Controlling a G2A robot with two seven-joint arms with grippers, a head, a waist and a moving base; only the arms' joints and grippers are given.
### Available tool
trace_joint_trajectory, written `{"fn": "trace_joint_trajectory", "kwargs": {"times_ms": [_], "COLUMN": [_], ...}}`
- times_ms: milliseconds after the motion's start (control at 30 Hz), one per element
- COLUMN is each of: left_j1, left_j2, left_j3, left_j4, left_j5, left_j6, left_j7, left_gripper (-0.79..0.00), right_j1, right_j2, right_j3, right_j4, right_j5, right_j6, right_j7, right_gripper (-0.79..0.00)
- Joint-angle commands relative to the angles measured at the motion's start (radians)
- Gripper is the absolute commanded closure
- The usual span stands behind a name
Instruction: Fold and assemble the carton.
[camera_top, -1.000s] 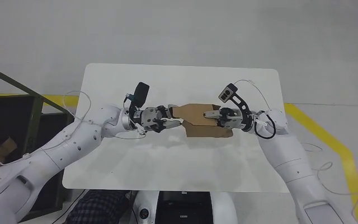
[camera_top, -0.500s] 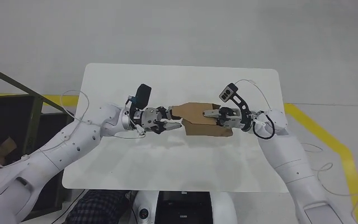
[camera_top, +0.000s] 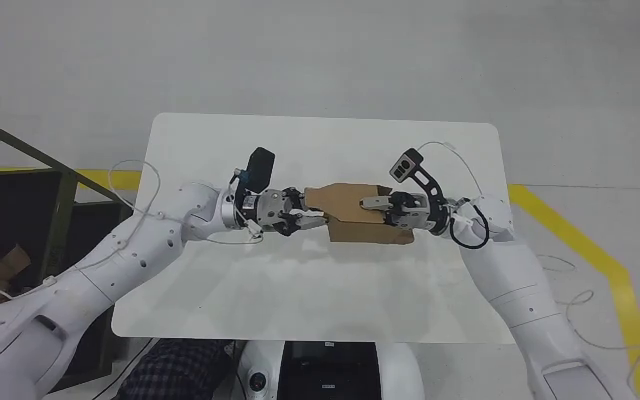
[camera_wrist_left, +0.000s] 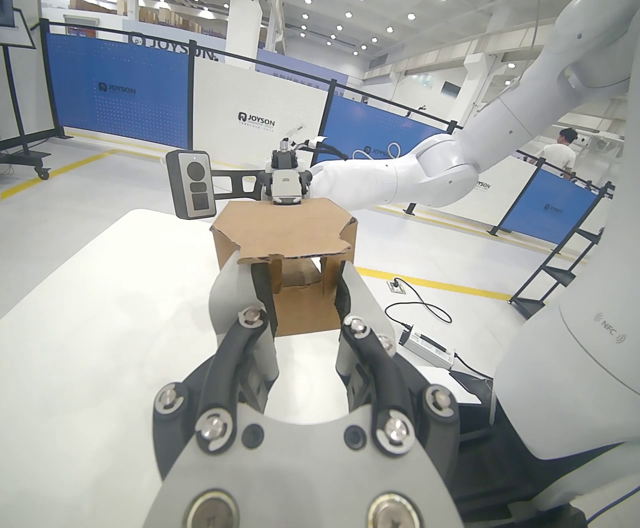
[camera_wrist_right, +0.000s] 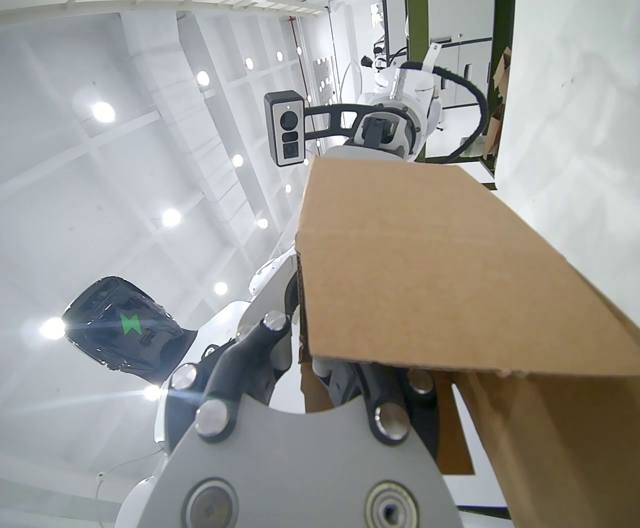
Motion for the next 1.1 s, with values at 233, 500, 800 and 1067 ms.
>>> {"fn": "trace_joint_trajectory", "kwargs": {"times_ms": [233,500,800,1067], "left_j1": [0.019,0.042,0.063,0.076], "left_j2": [-0.02,-0.036,-0.052,-0.068], "left_j3": [-0.038,-0.074,-0.114,-0.139], "left_j4": [0.001,-0.006,-0.03,-0.037], "left_j5": [0.002,0.008,0.011,0.007], "left_j6": [0.006,0.028,0.035,0.026], "left_j7": [-0.041,-0.098,-0.142,-0.186], "left_gripper": [-0.16,-0.114,-0.111,-0.12], "right_j1": [0.005,0.001,-0.002,-0.003], "right_j2": [-0.004,-0.005,-0.006,-0.006], "right_j3": [-0.007,-0.005,-0.004,-0.003], "right_j4": [0.006,0.009,0.002,-0.002], "right_j5": [0.003,0.007,0.002,-0.003], "right_j6": [-0.003,-0.008,-0.006,-0.001], "right_j7": [-0.003,-0.006,-0.011,-0.013], "right_gripper": [0.0,0.0,0.0,0.0]}}
